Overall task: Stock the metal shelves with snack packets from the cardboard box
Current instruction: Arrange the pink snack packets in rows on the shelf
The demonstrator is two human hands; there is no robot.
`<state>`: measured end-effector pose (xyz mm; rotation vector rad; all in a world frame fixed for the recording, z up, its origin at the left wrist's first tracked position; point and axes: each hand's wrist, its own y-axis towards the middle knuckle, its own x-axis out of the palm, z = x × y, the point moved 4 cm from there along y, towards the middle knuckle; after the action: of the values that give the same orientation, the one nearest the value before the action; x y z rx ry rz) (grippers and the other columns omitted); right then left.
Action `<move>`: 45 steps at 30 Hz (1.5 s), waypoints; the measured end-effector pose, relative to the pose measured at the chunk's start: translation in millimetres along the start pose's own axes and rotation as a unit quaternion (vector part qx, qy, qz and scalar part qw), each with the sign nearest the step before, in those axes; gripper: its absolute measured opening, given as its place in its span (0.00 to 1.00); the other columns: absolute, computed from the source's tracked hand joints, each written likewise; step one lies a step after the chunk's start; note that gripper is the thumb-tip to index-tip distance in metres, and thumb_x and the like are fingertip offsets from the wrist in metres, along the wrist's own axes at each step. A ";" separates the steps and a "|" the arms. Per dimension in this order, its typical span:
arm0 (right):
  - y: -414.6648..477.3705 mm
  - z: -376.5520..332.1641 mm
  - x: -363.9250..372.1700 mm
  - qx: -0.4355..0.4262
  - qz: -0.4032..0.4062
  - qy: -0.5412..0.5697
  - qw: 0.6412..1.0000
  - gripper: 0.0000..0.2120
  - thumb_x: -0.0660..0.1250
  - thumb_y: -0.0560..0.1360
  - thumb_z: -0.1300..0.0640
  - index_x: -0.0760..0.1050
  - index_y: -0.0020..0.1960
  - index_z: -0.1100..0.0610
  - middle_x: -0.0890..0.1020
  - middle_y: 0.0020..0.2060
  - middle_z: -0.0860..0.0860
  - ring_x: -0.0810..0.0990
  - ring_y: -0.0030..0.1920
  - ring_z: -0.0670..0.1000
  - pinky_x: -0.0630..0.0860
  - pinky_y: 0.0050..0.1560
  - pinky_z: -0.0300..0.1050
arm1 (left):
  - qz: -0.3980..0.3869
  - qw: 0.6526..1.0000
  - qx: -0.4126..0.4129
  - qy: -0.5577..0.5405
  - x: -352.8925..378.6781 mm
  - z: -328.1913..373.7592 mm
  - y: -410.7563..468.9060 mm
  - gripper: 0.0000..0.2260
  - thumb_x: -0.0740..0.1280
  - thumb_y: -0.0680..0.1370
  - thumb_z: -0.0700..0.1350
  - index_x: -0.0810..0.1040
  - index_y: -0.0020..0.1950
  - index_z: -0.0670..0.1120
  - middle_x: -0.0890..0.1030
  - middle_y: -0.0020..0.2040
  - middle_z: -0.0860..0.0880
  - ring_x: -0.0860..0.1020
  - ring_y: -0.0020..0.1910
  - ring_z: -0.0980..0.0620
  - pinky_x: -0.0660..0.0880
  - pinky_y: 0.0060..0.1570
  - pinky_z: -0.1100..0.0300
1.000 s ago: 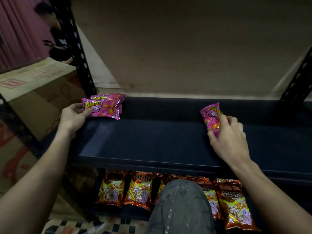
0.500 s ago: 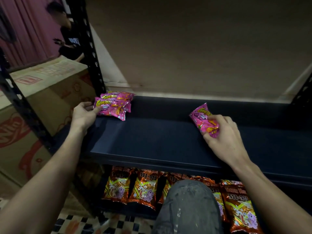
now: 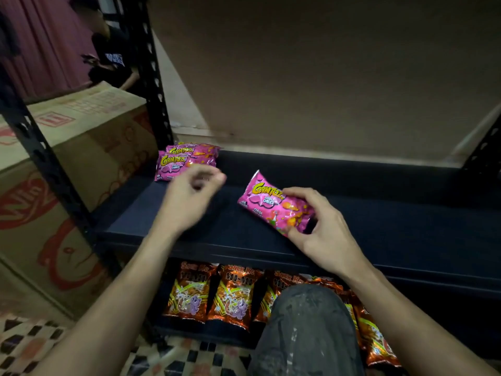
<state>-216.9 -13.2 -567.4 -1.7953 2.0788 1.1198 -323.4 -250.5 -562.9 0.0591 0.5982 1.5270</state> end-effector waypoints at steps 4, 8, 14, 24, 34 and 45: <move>-10.3 -3.8 6.5 0.002 -0.018 0.013 1.000 0.31 0.74 0.69 0.64 0.73 0.66 0.41 0.75 0.54 0.35 0.76 0.57 0.42 0.72 0.54 0.30 | -0.206 0.973 -0.099 -0.041 38.9 4.8 -16.2 0.26 0.69 0.70 0.59 0.75 0.64 0.50 0.82 0.54 0.54 0.80 0.54 0.59 0.72 0.52 0.69; -13.7 2.1 4.4 0.019 -0.012 0.027 0.999 0.31 0.74 0.69 0.65 0.73 0.66 0.40 0.76 0.57 0.43 0.77 0.55 0.41 0.71 0.53 0.28 | -0.257 0.959 -0.101 -0.060 41.8 1.2 -17.7 0.14 0.75 0.72 0.49 0.81 0.56 0.48 0.86 0.50 0.49 0.83 0.53 0.52 0.76 0.58 0.61; -10.9 9.1 2.8 0.018 0.008 0.025 0.999 0.31 0.75 0.72 0.59 0.70 0.71 0.40 0.74 0.64 0.35 0.70 0.68 0.39 0.67 0.67 0.35 | -0.180 0.974 -0.103 -0.088 16.6 -7.8 -12.7 0.16 0.76 0.69 0.46 0.82 0.56 0.45 0.85 0.51 0.47 0.83 0.51 0.51 0.77 0.55 0.63; 2.1 16.7 11.1 0.077 0.012 -0.089 0.993 0.14 0.71 0.76 0.53 0.79 0.61 0.49 0.74 0.58 0.39 0.69 0.61 0.40 0.61 0.59 0.32 | 0.012 0.988 -0.108 -0.111 -82.0 -54.5 4.8 0.09 0.72 0.74 0.37 0.82 0.54 0.44 0.86 0.43 0.53 0.83 0.43 0.58 0.79 0.49 0.66; 1.0 16.3 13.6 0.096 0.008 -0.119 0.988 0.11 0.70 0.77 0.54 0.79 0.59 0.50 0.75 0.55 0.43 0.70 0.59 0.43 0.62 0.57 0.35 | 0.092 0.986 -0.119 -0.076 -95.9 -80.8 29.5 0.10 0.72 0.76 0.37 0.80 0.57 0.43 0.84 0.48 0.48 0.82 0.41 0.61 0.78 0.47 0.70; -0.4 15.2 13.7 0.101 -0.004 -0.132 0.986 0.12 0.69 0.78 0.54 0.79 0.60 0.51 0.73 0.56 0.43 0.70 0.60 0.44 0.61 0.58 0.36 | 0.132 0.984 -0.111 -0.053 -91.9 -86.4 32.0 0.19 0.72 0.75 0.37 0.75 0.65 0.39 0.82 0.52 0.45 0.80 0.45 0.60 0.76 0.44 0.72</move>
<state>-225.1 -14.3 -586.1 -1.4733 1.9489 1.0381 -380.9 -363.1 -594.0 0.0500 0.3410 1.8266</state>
